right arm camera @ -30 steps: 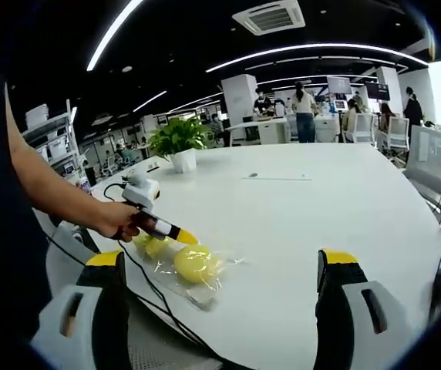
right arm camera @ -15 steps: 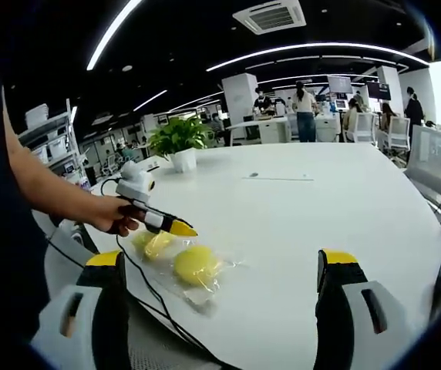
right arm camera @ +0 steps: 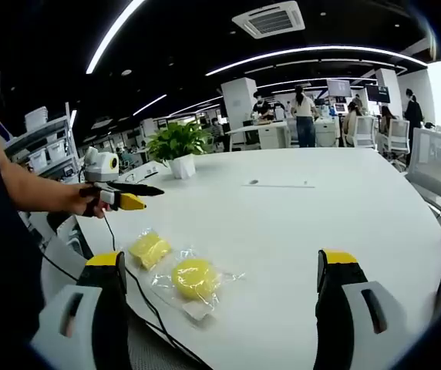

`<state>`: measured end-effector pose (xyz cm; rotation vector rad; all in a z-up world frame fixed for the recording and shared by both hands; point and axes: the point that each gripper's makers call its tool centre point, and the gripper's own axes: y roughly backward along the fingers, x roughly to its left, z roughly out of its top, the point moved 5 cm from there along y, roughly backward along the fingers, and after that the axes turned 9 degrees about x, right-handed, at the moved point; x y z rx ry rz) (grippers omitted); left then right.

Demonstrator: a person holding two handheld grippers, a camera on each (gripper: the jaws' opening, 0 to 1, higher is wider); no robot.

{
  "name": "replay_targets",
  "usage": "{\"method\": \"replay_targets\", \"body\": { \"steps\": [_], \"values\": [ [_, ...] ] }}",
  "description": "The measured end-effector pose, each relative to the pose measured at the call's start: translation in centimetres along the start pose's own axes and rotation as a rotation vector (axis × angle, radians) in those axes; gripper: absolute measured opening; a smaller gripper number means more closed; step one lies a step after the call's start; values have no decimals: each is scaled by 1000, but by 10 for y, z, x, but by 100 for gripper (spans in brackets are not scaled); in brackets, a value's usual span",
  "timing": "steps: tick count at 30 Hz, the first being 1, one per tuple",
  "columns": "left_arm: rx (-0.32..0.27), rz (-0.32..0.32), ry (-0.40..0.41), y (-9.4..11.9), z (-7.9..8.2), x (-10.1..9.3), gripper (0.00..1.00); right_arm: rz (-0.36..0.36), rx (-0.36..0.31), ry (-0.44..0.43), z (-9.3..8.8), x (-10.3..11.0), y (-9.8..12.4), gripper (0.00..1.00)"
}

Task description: Compare the silicone blocks by pressing each to a similar depth, holding the contact briefly, and releasing to observe deformation and rebound differences across the visible hardness samples.

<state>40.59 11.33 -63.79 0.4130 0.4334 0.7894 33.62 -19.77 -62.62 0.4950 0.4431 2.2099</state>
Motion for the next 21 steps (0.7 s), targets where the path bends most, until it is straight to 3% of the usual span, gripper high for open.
{"method": "replay_targets", "body": {
  "steps": [2,5,14,21],
  "values": [
    [-12,10,-8,14,-3,5,100,-4,-4,2,2,-1,1,97],
    [15,80,-45,34,-14,16,100,-14,-6,2,2,-2,2,97],
    [-22,57,-11,75,-35,15,100,2,25,17,-10,6,-2,97],
    [-3,122,23,104,-68,28,100,7,13,62,-17,17,-4,97]
  ]
}}
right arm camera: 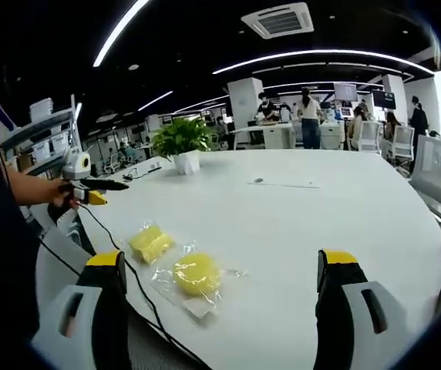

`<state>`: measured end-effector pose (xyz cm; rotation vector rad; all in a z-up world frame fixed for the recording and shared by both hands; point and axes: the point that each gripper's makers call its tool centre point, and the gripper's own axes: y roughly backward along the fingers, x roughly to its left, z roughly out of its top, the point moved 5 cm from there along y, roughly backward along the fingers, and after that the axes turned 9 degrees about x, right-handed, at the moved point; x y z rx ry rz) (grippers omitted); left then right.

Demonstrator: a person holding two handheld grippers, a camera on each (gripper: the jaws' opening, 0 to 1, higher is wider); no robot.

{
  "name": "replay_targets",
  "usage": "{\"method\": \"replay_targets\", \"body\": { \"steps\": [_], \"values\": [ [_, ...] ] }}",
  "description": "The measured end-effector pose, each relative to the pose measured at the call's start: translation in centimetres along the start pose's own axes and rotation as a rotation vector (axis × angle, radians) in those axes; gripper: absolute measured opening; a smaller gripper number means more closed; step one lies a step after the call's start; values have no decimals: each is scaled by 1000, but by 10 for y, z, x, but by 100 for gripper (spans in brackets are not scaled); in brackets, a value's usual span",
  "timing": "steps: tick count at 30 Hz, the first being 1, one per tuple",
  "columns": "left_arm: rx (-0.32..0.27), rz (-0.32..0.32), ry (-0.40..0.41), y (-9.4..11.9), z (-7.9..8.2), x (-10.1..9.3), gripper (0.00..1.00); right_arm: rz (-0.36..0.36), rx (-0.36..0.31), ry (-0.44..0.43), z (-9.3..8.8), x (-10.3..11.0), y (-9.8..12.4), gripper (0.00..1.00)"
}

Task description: Compare the silicone blocks by pressing each to a similar depth, holding the contact briefly, and releasing to observe deformation and rebound differences across the visible hardness samples.

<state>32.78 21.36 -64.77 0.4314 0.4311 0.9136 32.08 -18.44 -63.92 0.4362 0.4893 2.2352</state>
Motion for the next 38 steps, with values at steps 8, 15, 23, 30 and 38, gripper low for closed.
{"method": "replay_targets", "body": {
  "steps": [8,15,23,30,38],
  "values": [
    [34,50,3,27,-23,11,100,4,49,3,-15,6,-1,97],
    [48,101,-45,46,-41,24,100,-12,40,3,-28,2,-4,97],
    [18,98,23,57,-50,28,100,-24,52,18,-31,7,-7,97],
    [6,102,45,58,-51,23,100,-27,65,25,-27,3,-7,97],
    [13,85,51,54,-53,14,100,-31,62,-1,-33,0,-9,97]
  ]
}}
